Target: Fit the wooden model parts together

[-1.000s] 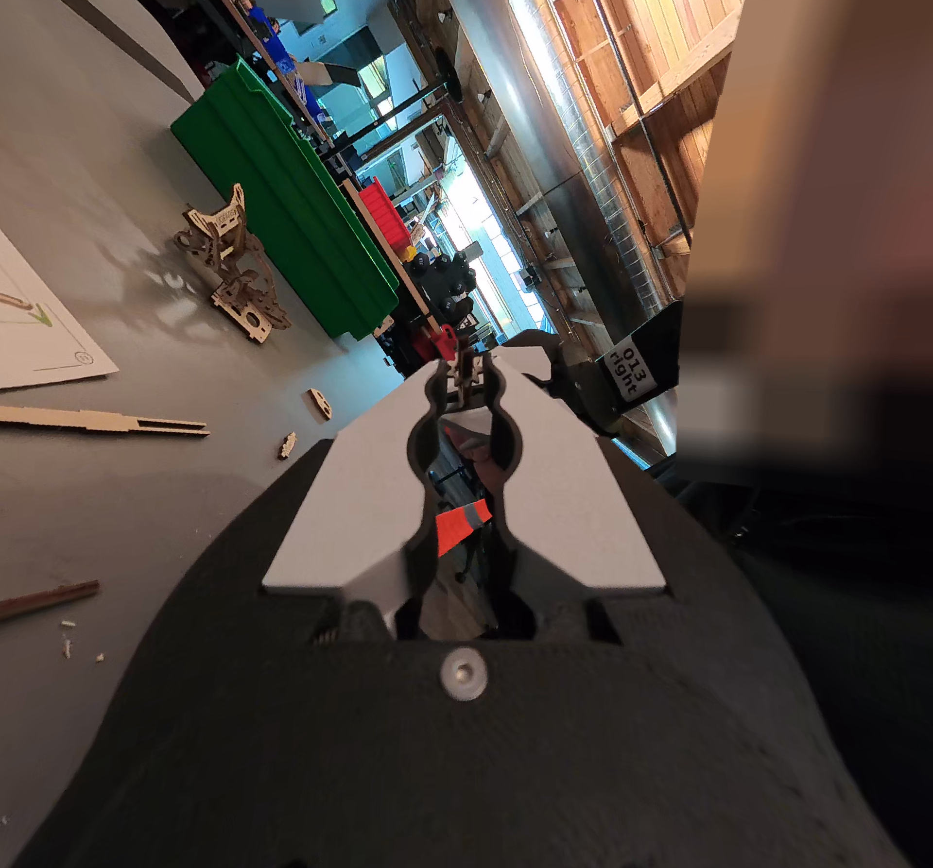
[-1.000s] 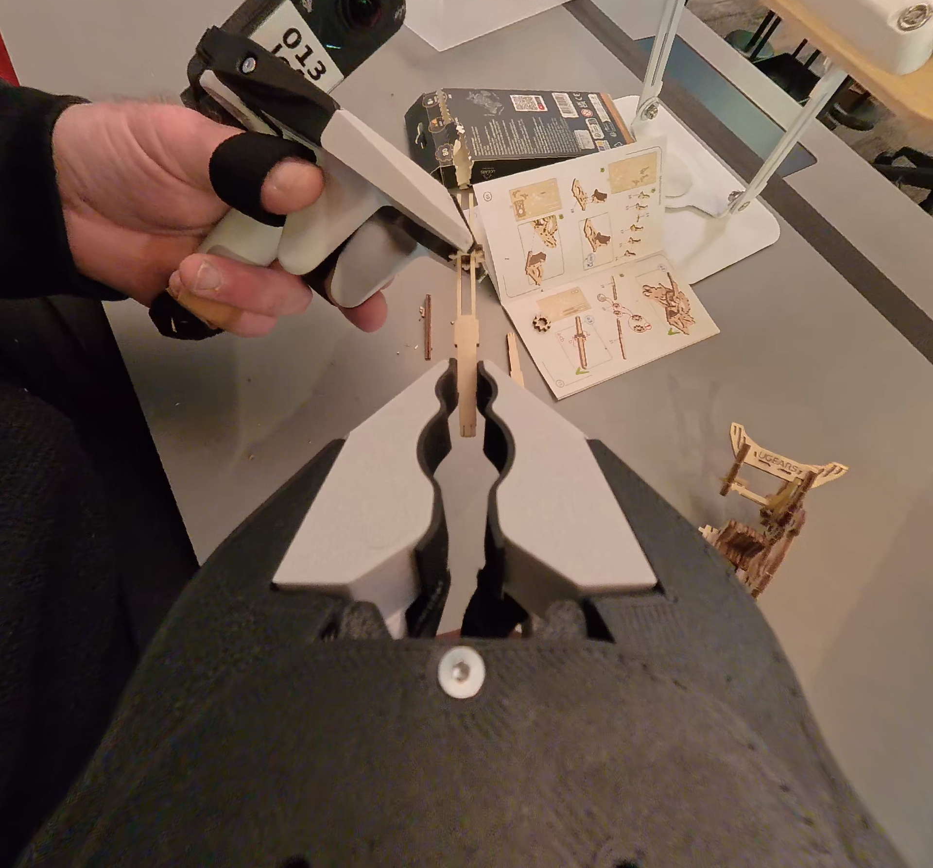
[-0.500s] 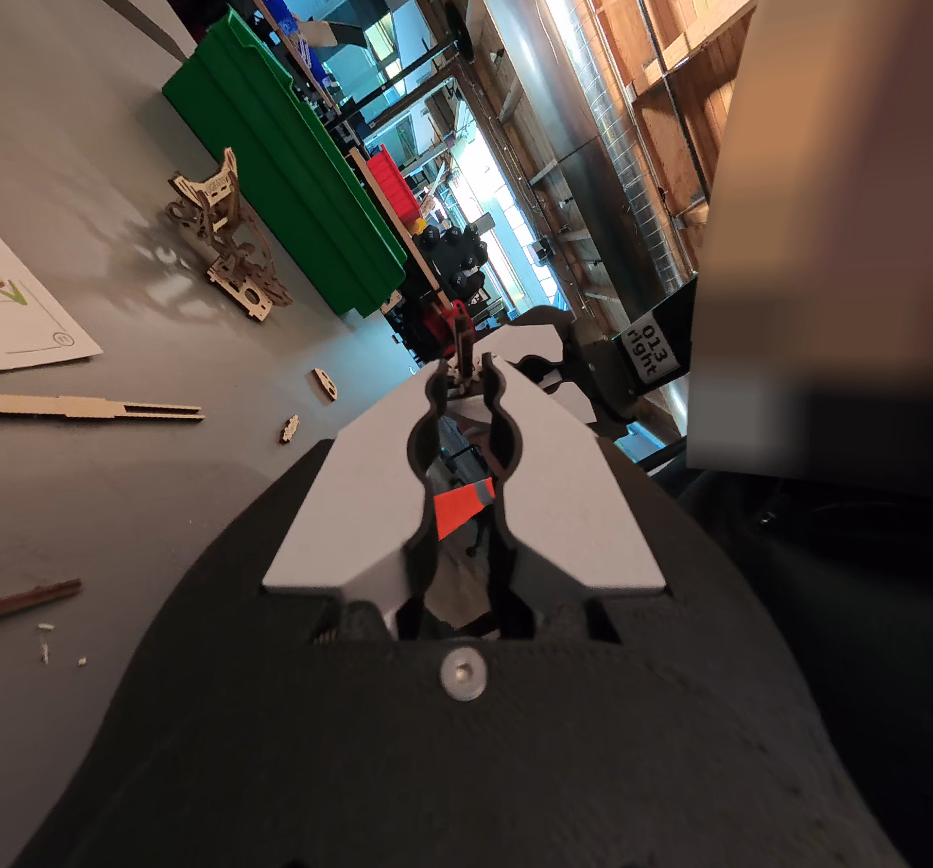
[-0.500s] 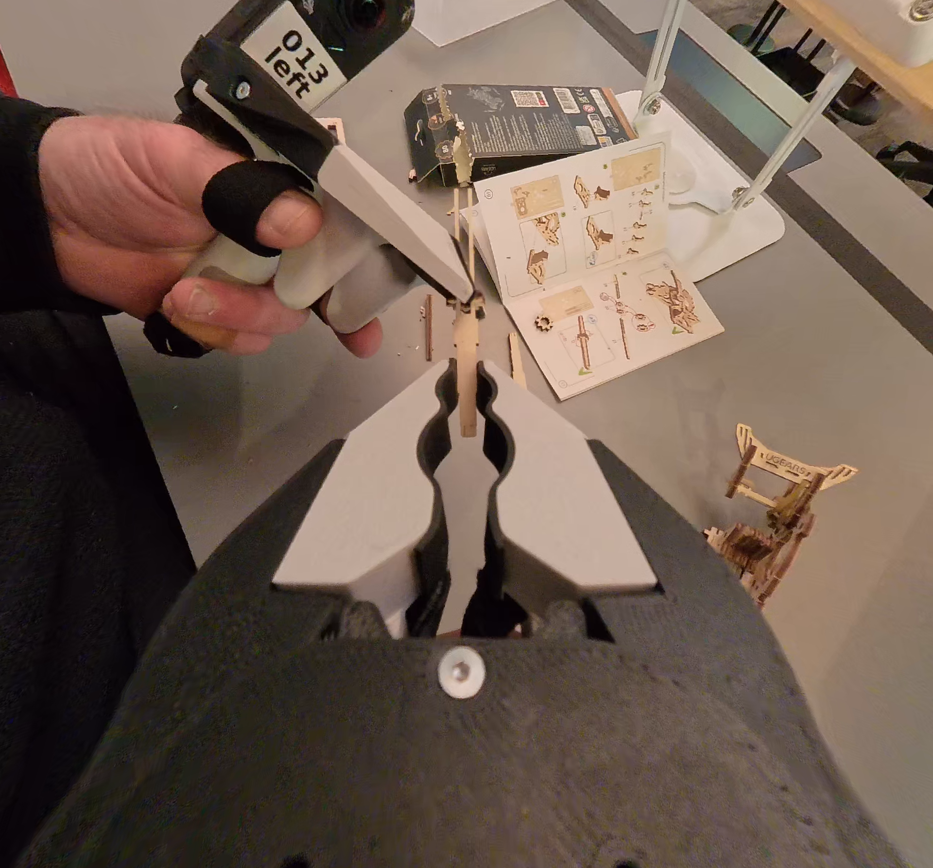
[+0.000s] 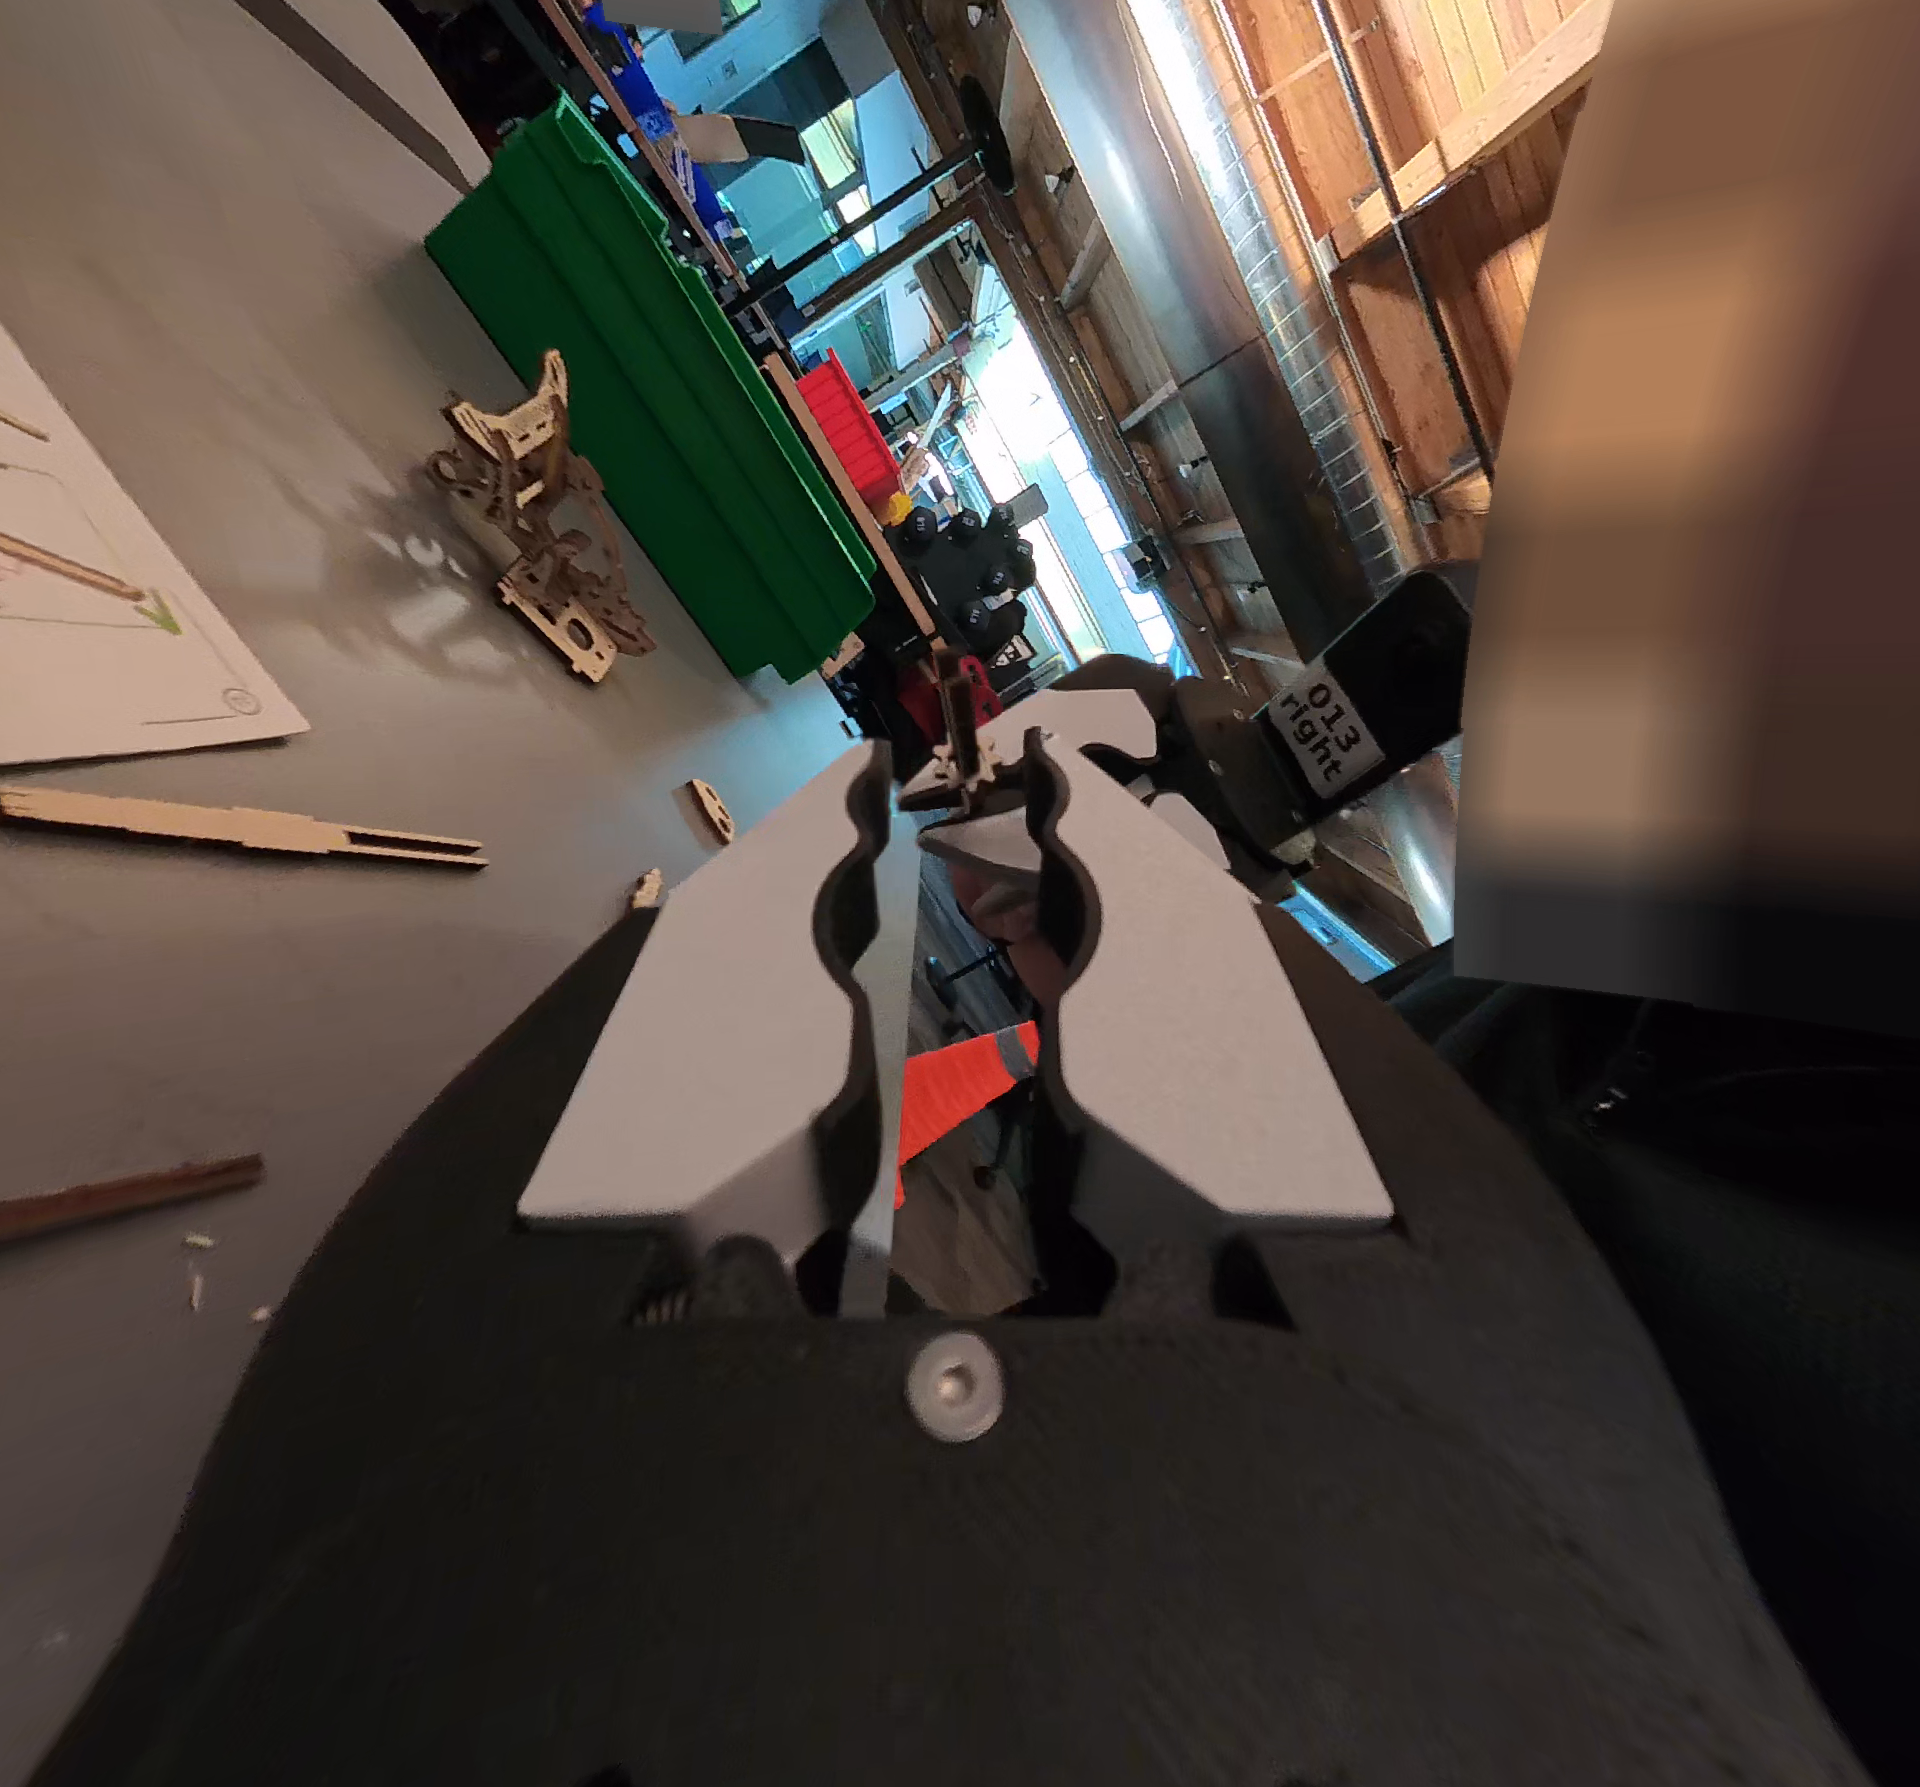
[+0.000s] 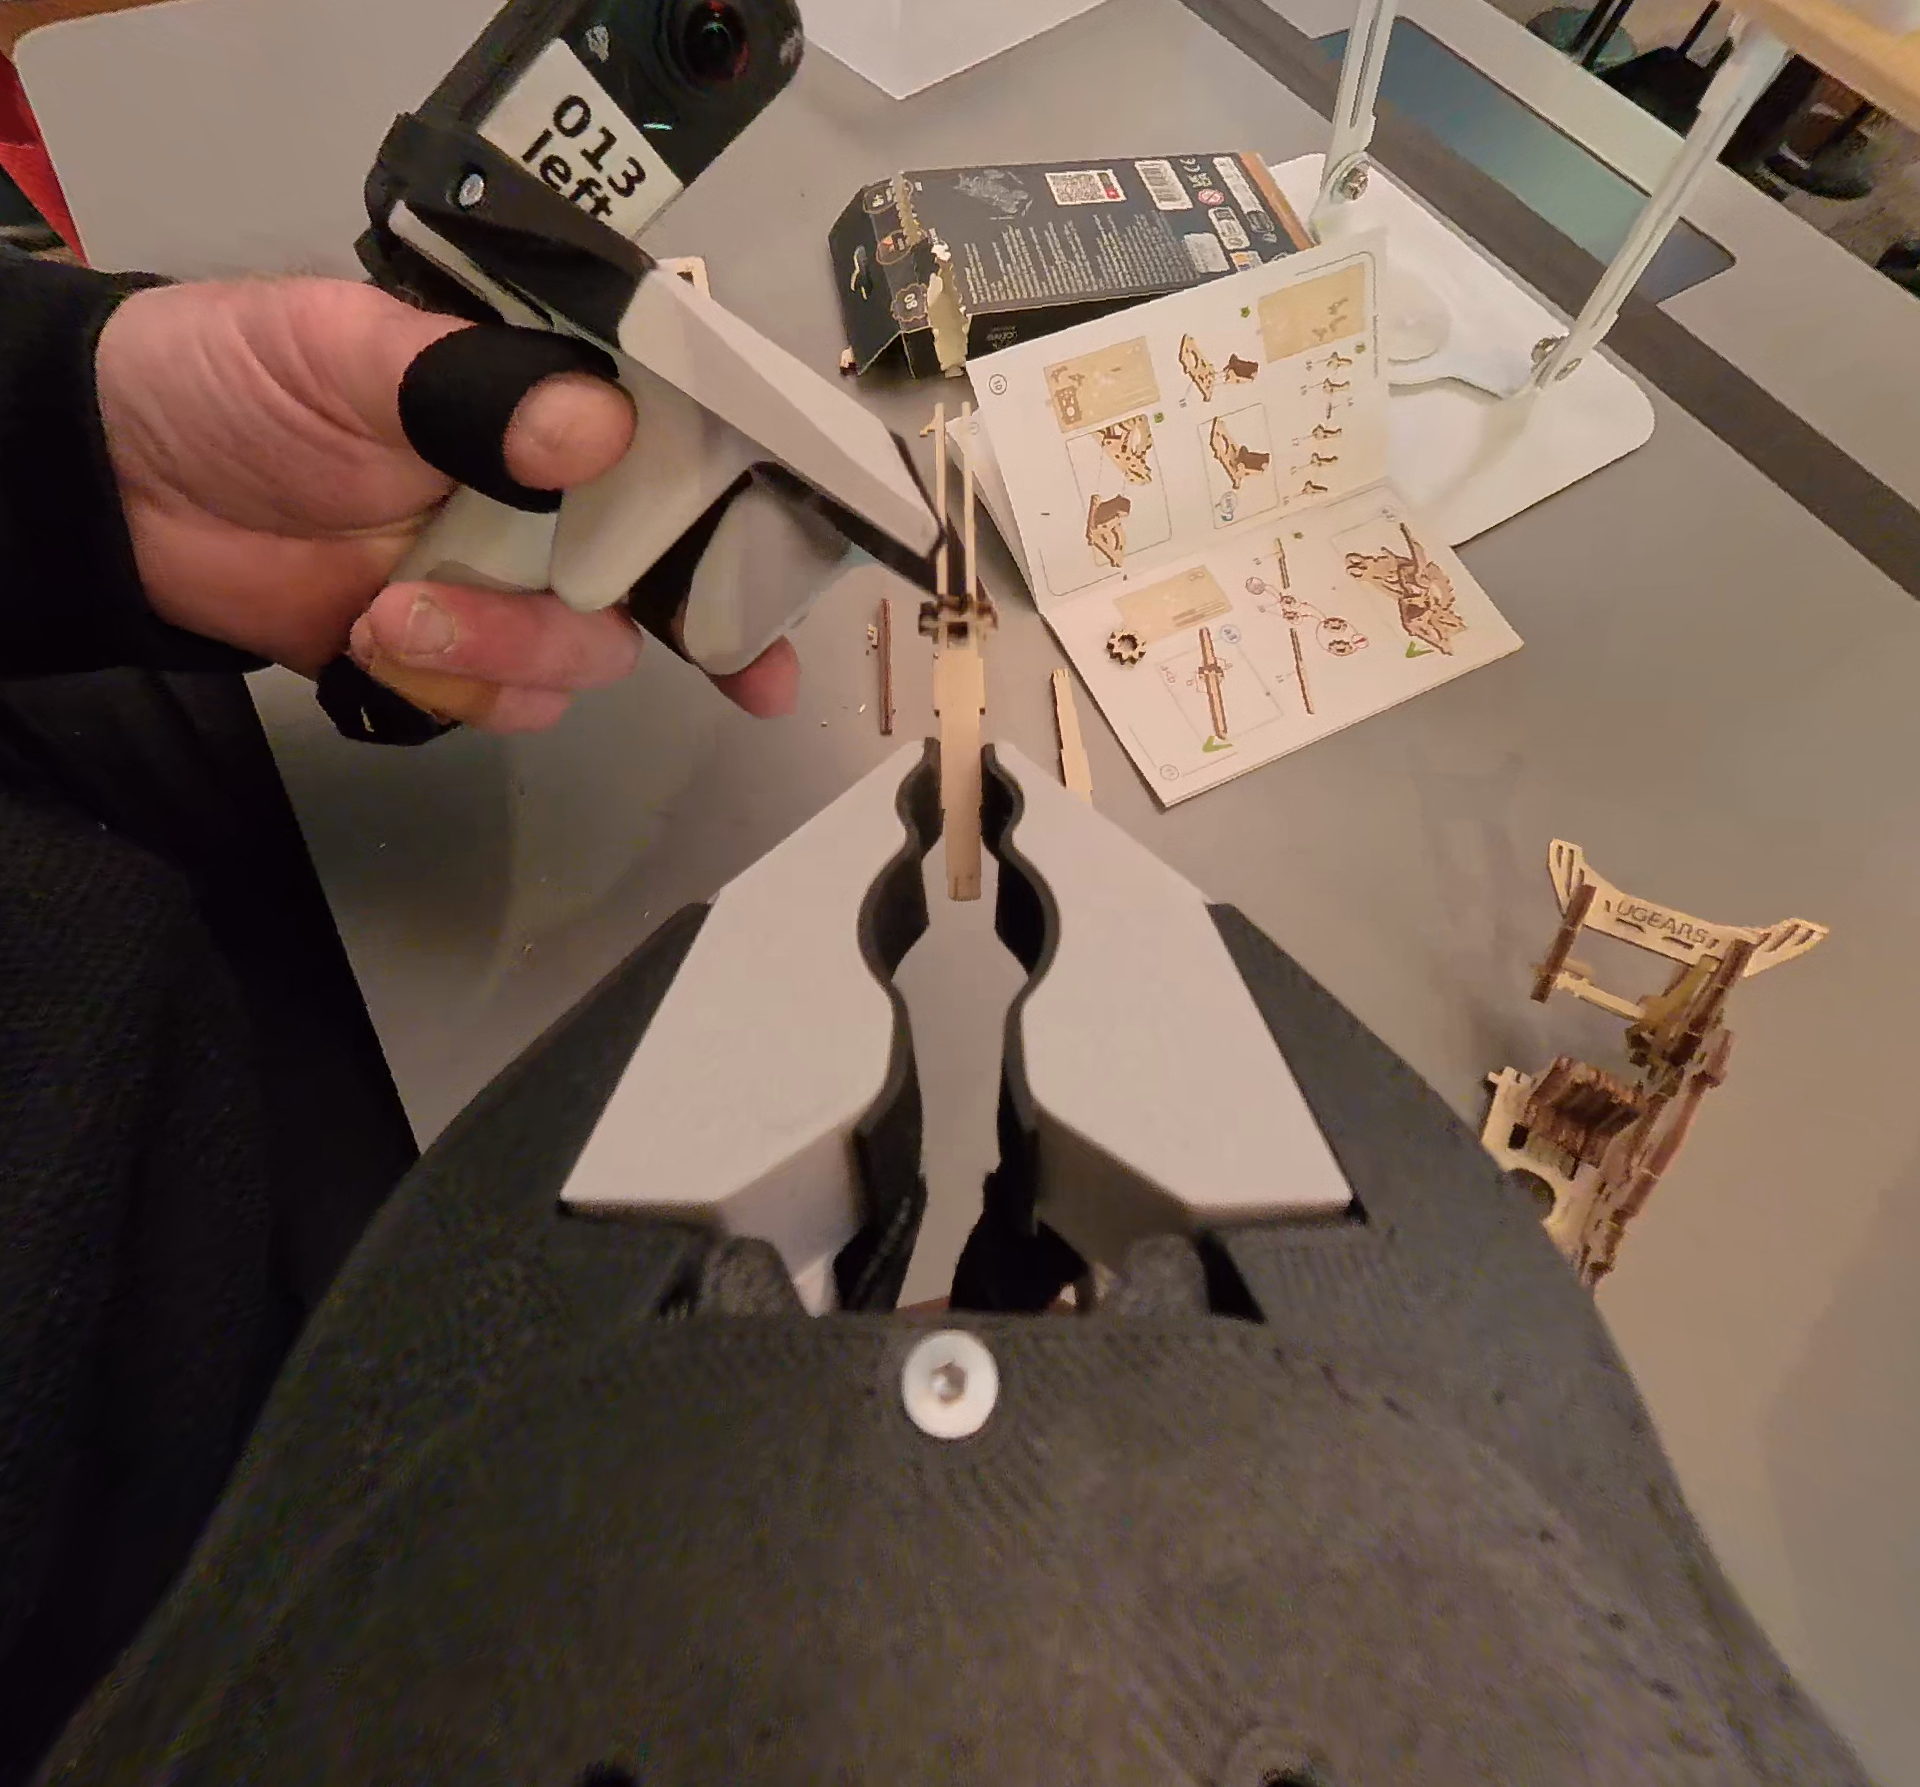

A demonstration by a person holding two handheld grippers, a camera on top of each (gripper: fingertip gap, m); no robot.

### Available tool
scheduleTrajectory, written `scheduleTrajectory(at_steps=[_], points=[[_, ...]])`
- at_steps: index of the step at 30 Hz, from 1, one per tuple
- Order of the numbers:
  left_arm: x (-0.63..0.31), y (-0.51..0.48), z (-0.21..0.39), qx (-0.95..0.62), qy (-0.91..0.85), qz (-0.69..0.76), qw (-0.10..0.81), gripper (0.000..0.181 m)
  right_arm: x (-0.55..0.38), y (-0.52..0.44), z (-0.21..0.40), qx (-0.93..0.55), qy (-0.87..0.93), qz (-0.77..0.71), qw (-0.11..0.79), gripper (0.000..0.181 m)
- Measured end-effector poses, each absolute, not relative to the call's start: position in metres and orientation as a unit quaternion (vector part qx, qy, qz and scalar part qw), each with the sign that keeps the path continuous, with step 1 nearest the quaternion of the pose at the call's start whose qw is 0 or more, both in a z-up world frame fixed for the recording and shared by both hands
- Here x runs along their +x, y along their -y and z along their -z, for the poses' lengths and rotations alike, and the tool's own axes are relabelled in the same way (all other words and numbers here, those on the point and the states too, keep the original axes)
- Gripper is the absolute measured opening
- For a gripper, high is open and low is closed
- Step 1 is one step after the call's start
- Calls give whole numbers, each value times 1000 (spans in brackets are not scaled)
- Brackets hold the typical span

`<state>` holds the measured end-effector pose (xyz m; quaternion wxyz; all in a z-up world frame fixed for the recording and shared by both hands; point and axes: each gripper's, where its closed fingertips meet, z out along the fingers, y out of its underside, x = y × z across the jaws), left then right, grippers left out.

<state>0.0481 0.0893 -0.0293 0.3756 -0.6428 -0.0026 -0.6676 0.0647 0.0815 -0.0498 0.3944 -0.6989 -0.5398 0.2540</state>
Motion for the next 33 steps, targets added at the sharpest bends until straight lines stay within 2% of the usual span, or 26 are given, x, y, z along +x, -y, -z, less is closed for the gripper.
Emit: scheduleTrajectory(at_steps=[13,27,33], points=[[44,-90,35,-662,-5,641,389,28,67,-83,55,-703,535,-270,382,4],[58,-86,34,-658,-3,647,385,12,65,-80,57,-697,549,-255,384,4],[59,-86,35,-654,3,652,383,12,64,-80,57,-695,554,-244,387,4]])
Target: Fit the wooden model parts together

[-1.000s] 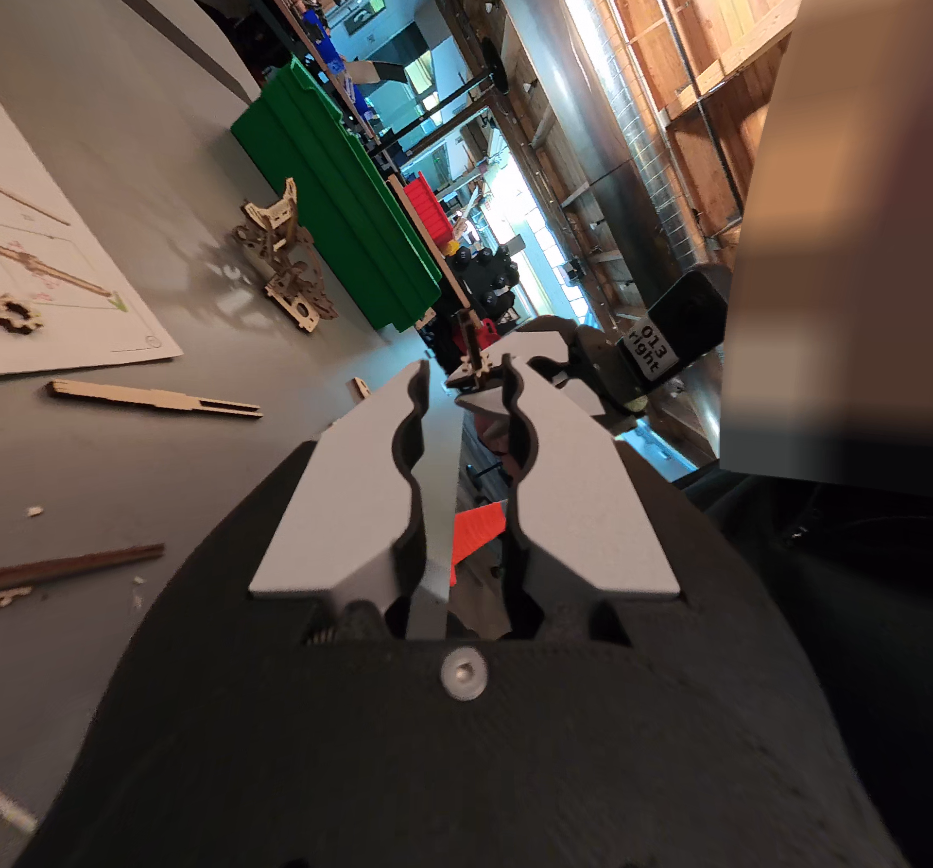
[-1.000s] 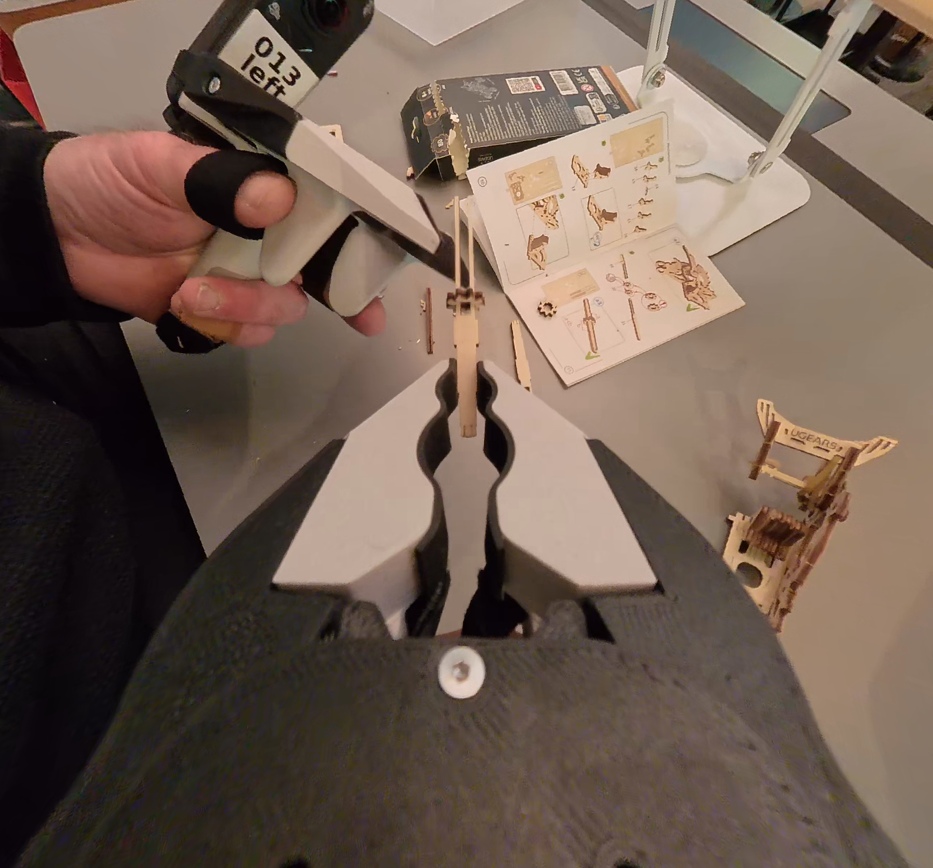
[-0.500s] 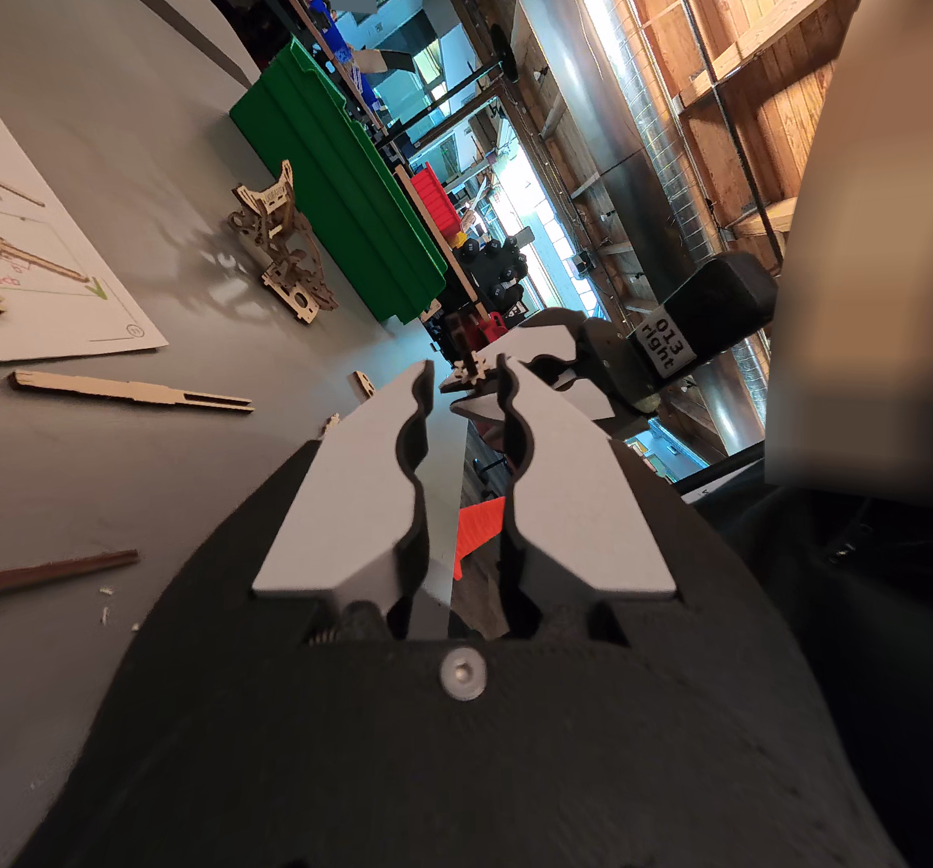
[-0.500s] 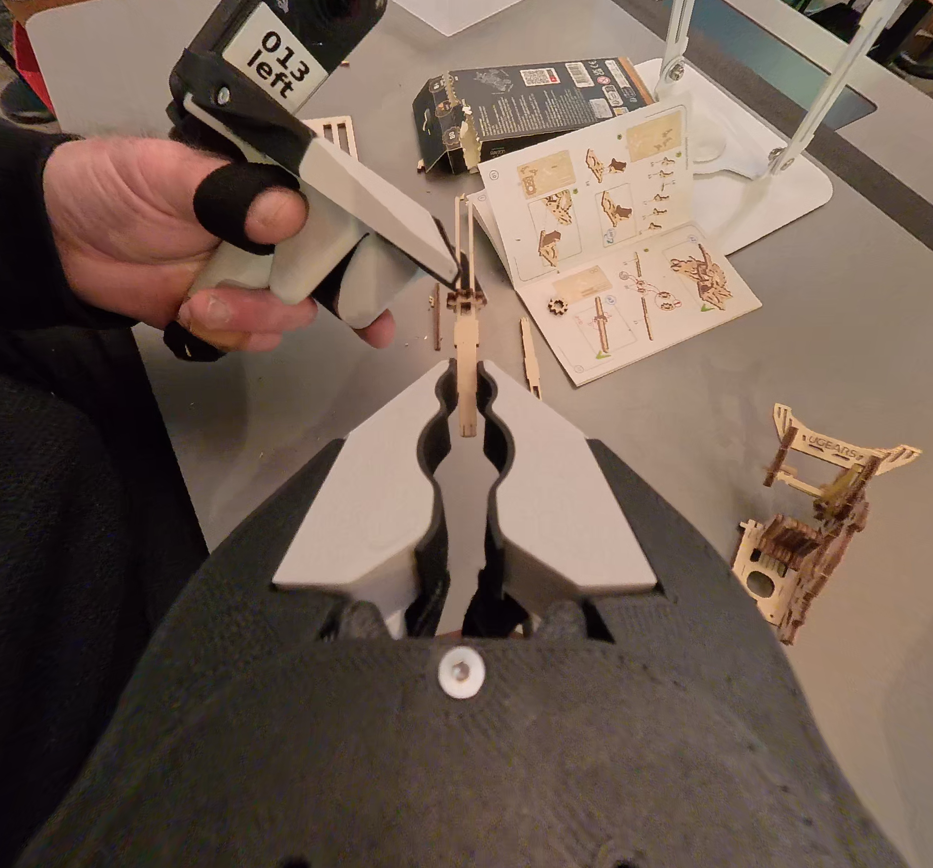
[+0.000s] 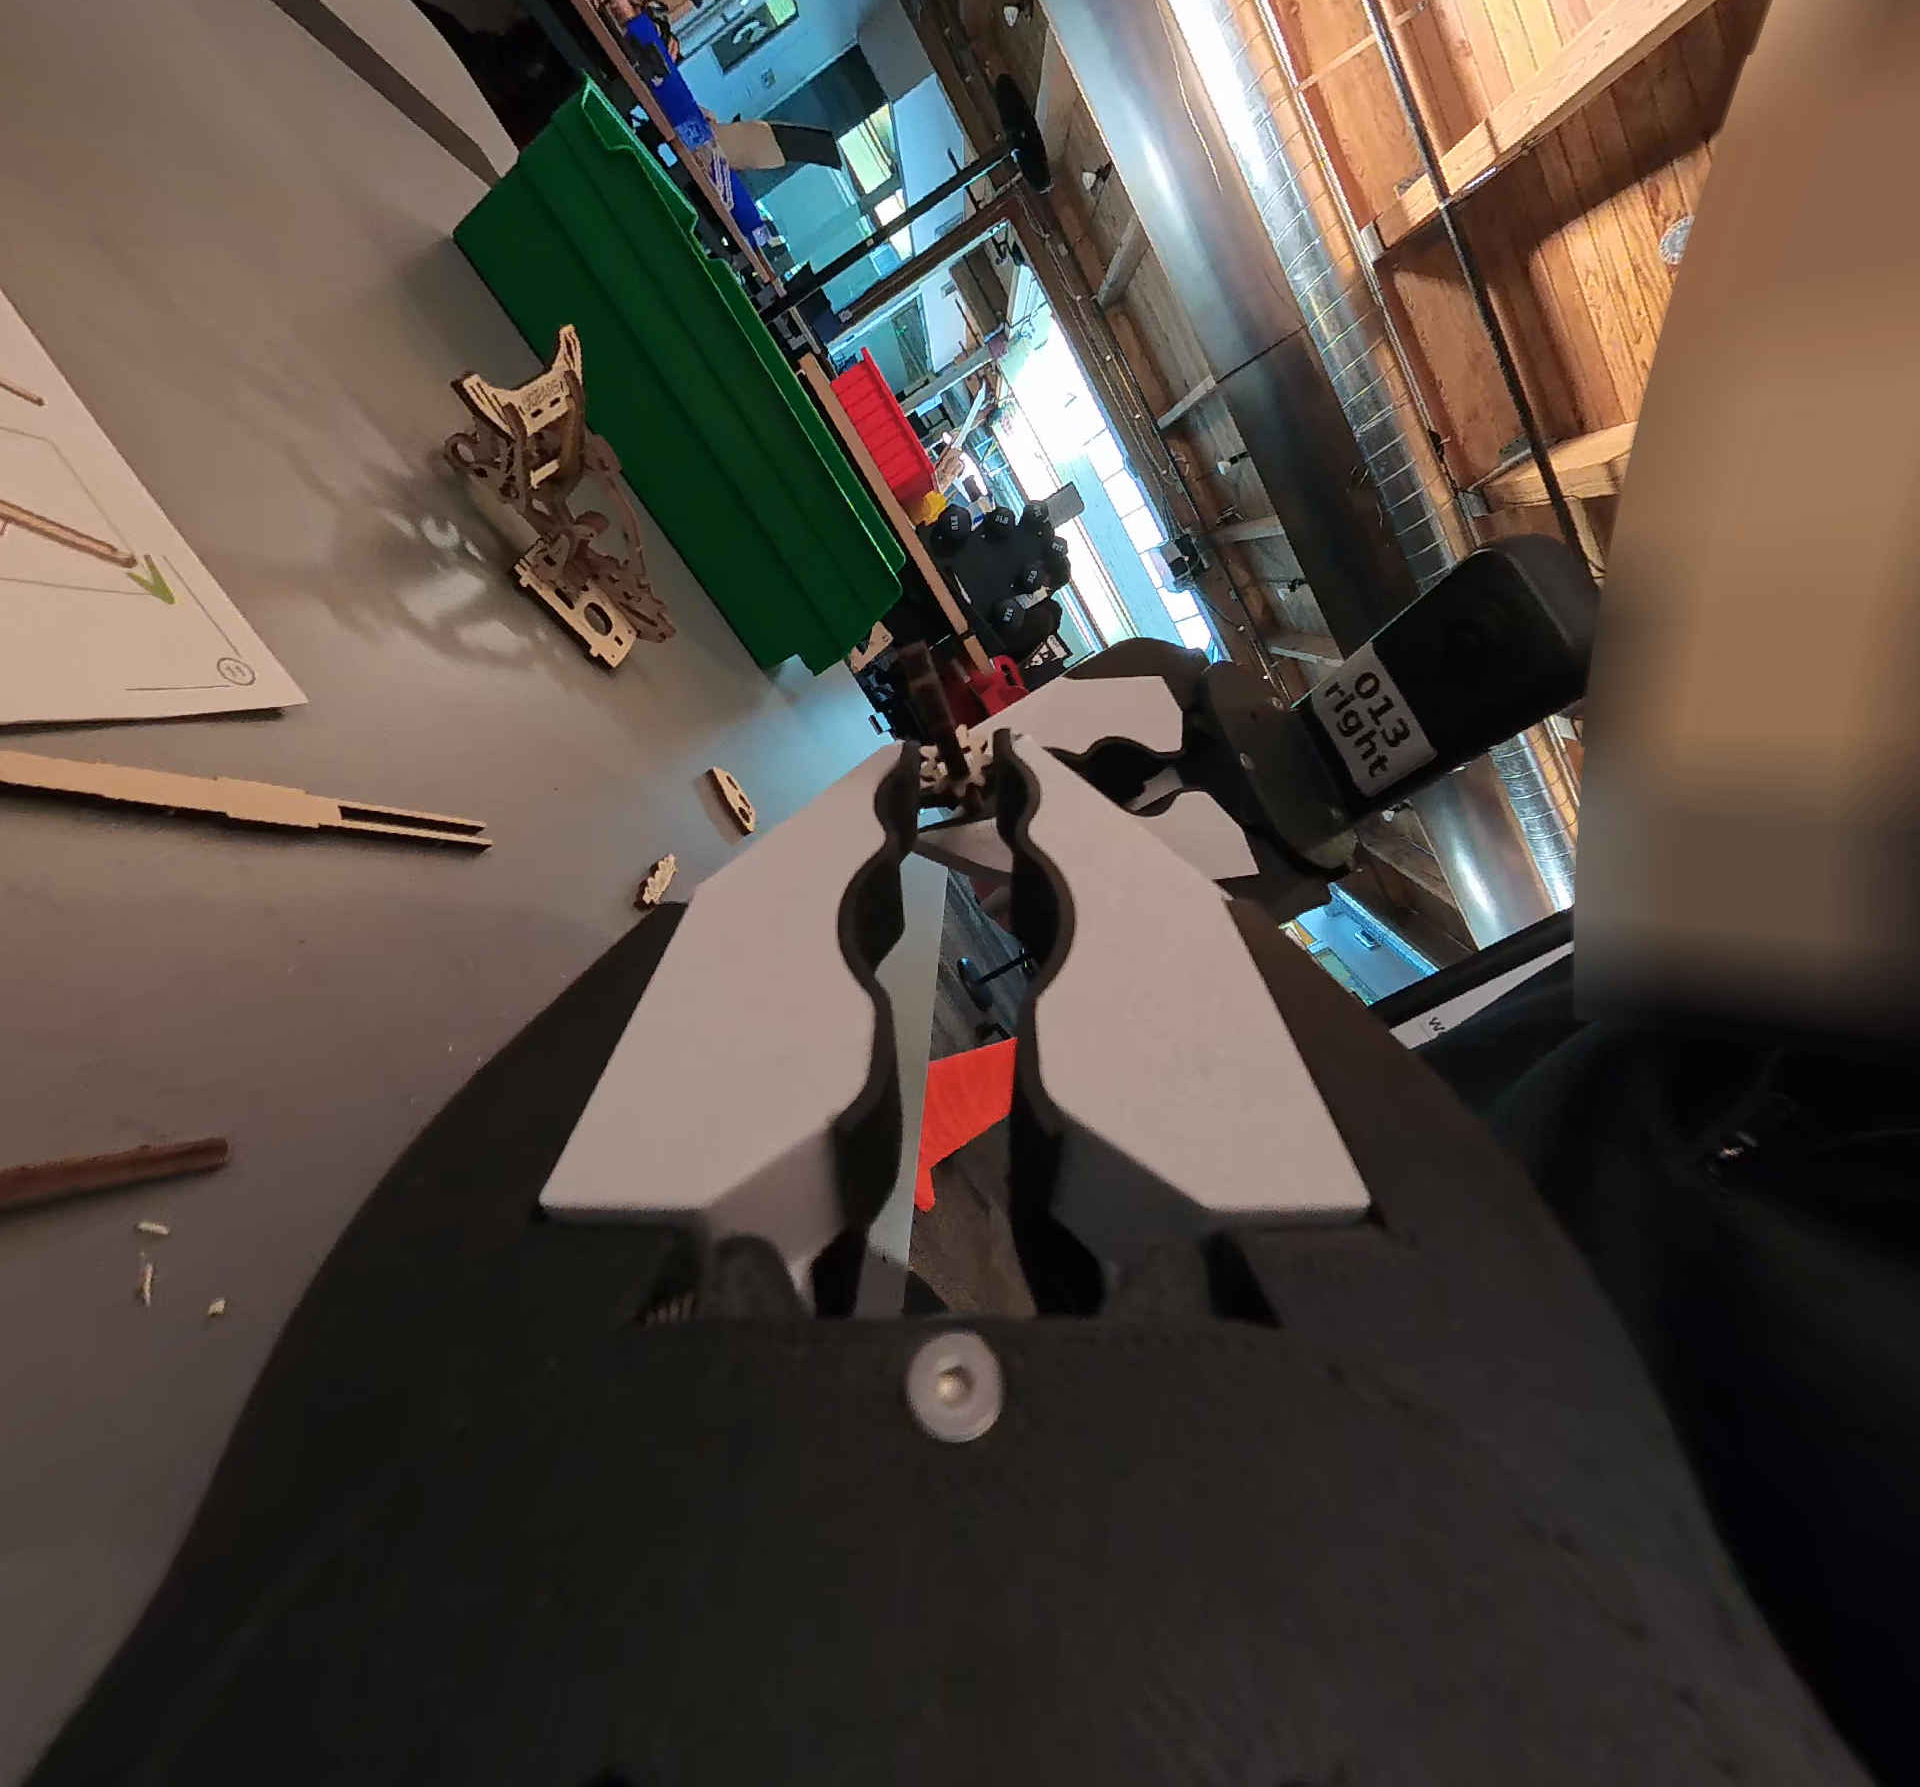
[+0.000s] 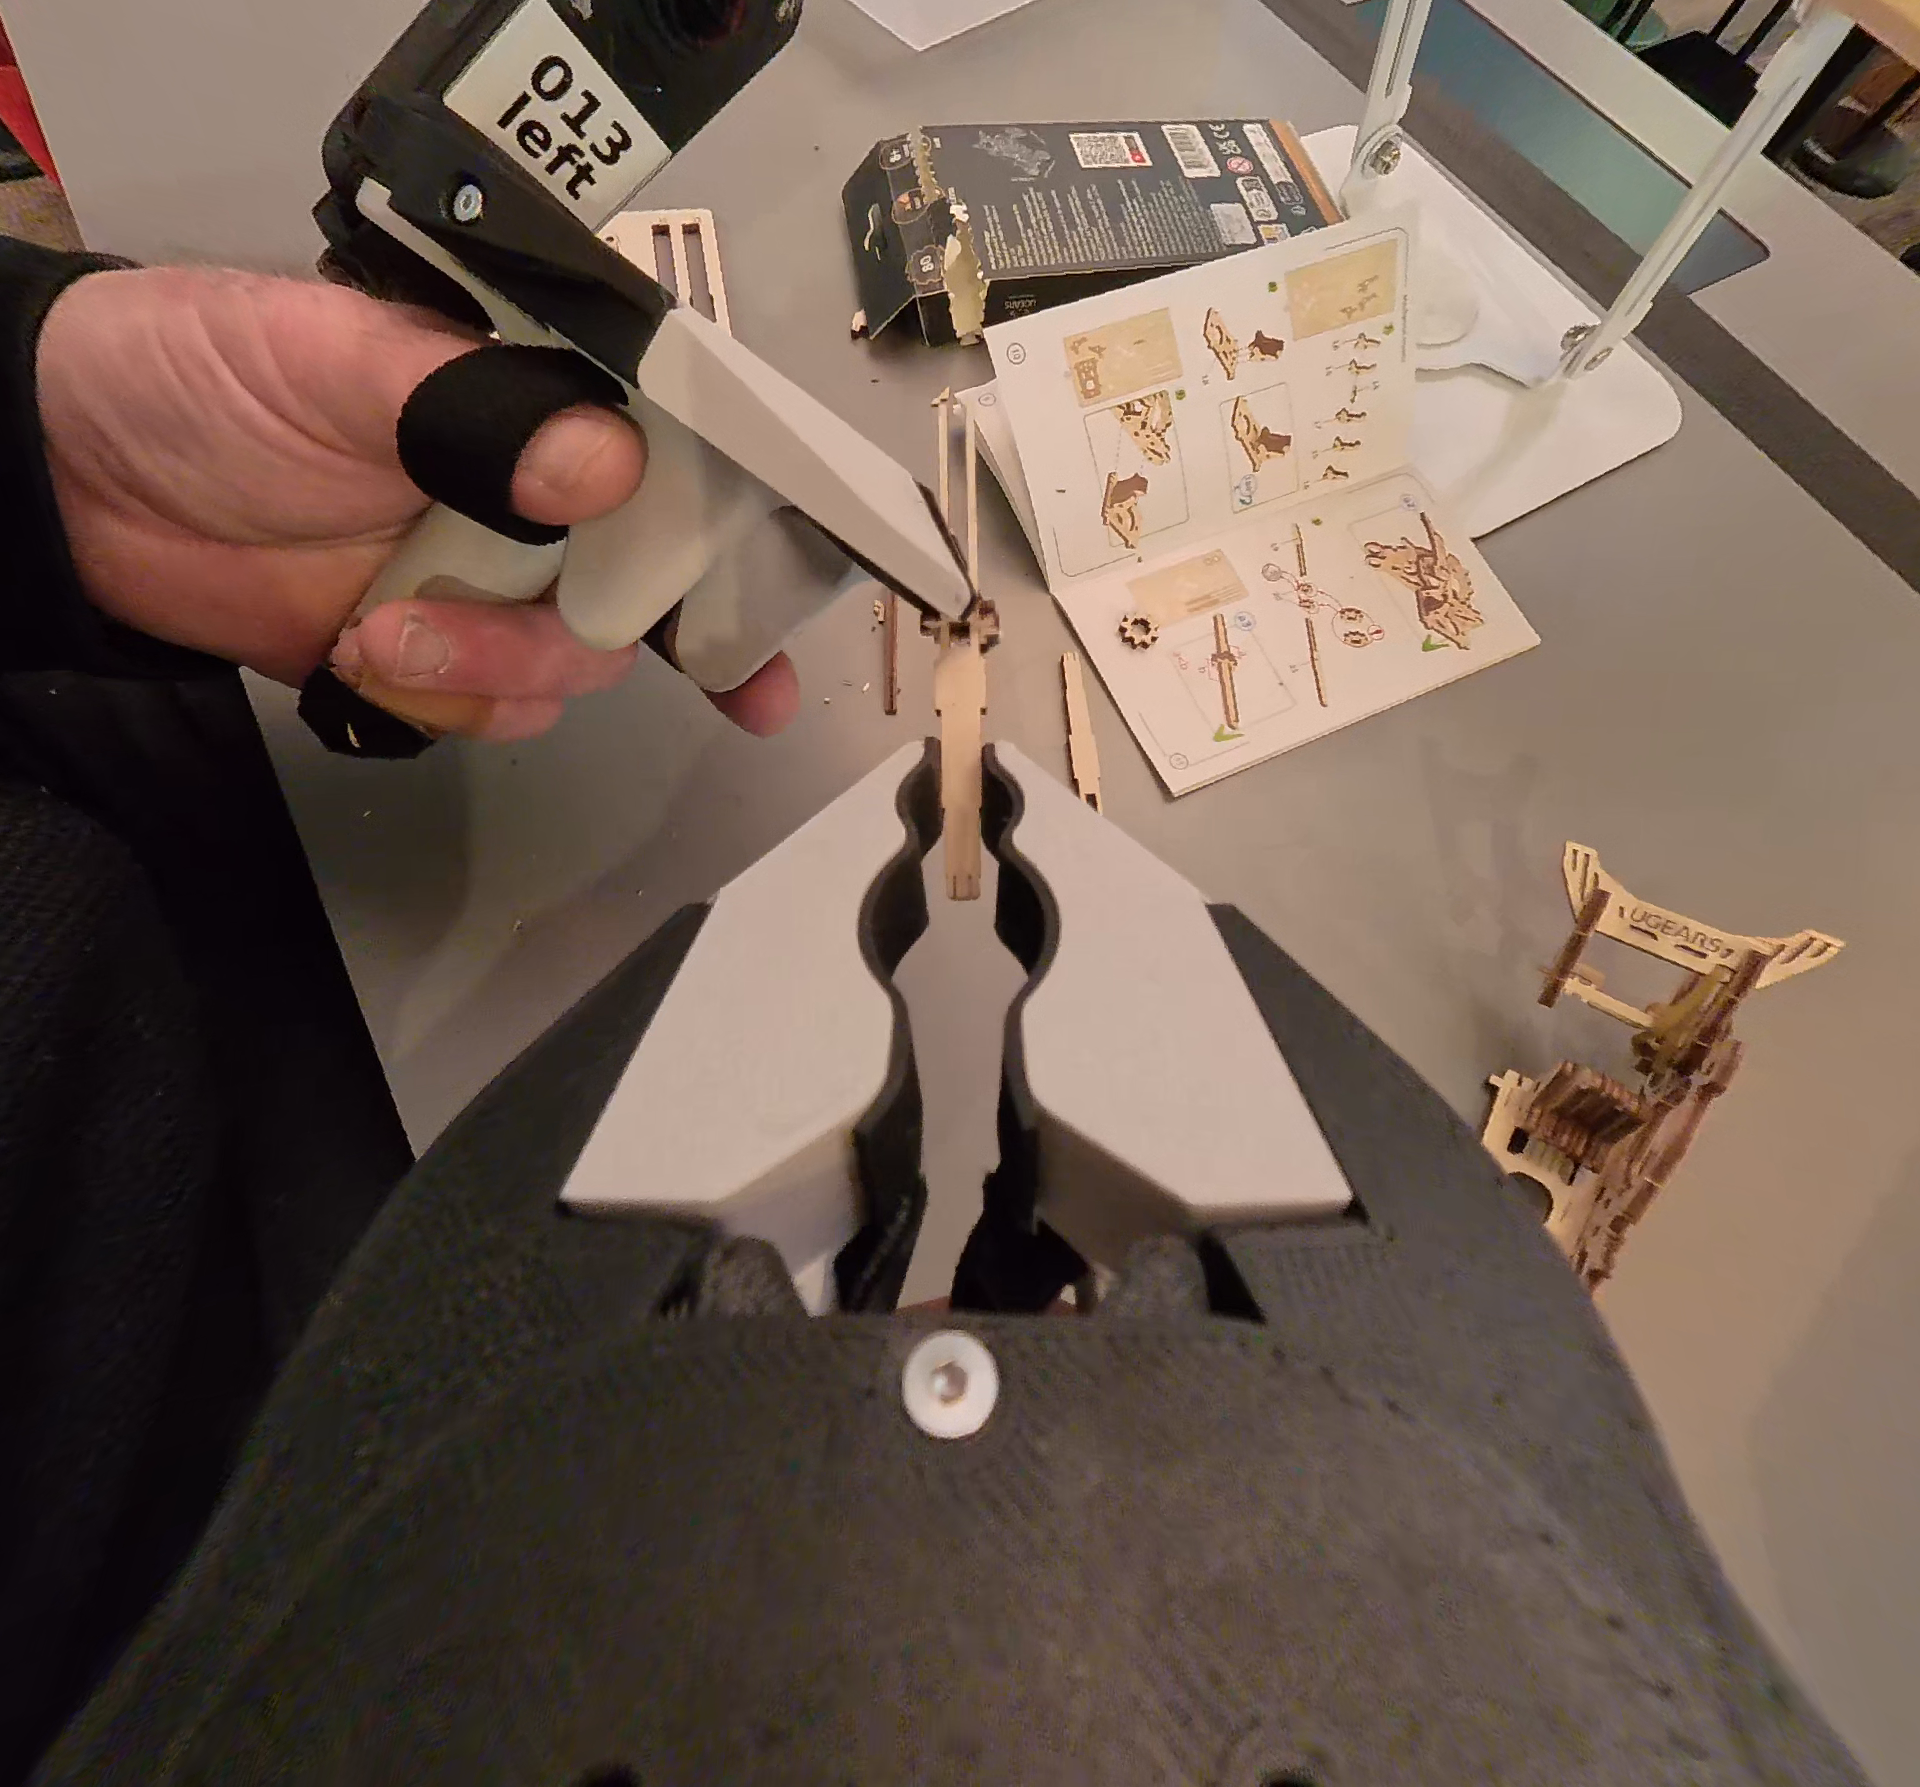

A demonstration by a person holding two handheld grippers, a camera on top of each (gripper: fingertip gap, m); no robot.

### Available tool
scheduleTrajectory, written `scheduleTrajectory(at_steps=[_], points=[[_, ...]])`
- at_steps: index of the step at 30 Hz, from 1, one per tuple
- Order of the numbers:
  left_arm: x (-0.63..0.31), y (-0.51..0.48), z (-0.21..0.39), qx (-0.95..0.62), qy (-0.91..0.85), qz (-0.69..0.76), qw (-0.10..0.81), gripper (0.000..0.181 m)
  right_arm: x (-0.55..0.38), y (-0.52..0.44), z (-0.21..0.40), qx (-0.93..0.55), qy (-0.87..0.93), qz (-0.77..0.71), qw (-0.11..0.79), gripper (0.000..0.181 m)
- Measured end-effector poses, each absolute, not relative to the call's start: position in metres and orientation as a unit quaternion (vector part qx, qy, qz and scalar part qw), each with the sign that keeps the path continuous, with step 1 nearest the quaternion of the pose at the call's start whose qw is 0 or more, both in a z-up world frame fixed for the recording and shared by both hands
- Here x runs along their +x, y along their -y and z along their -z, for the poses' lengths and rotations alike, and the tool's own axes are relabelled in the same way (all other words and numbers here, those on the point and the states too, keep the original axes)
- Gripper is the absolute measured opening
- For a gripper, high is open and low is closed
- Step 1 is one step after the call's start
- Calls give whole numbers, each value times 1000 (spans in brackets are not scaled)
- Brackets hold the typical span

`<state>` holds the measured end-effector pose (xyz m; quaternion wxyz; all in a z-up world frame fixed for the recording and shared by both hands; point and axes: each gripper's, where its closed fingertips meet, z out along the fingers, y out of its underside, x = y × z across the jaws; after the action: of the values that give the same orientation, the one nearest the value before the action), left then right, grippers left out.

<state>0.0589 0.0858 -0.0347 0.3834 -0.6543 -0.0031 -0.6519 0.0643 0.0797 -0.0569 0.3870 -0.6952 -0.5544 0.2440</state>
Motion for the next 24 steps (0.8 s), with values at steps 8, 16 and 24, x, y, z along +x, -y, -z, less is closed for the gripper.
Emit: scheduleTrajectory(at_steps=[8,16,24], points=[[40,-87,43,-678,4,616,401,21,69,-81,61,-701,551,-253,376,4],[-14,-83,94,-834,-158,332,411,23,84,-84,87,-735,542,-273,305,4],[-49,-85,119,-877,-217,201,378,25,86,-78,107,-751,537,-294,247,4]])
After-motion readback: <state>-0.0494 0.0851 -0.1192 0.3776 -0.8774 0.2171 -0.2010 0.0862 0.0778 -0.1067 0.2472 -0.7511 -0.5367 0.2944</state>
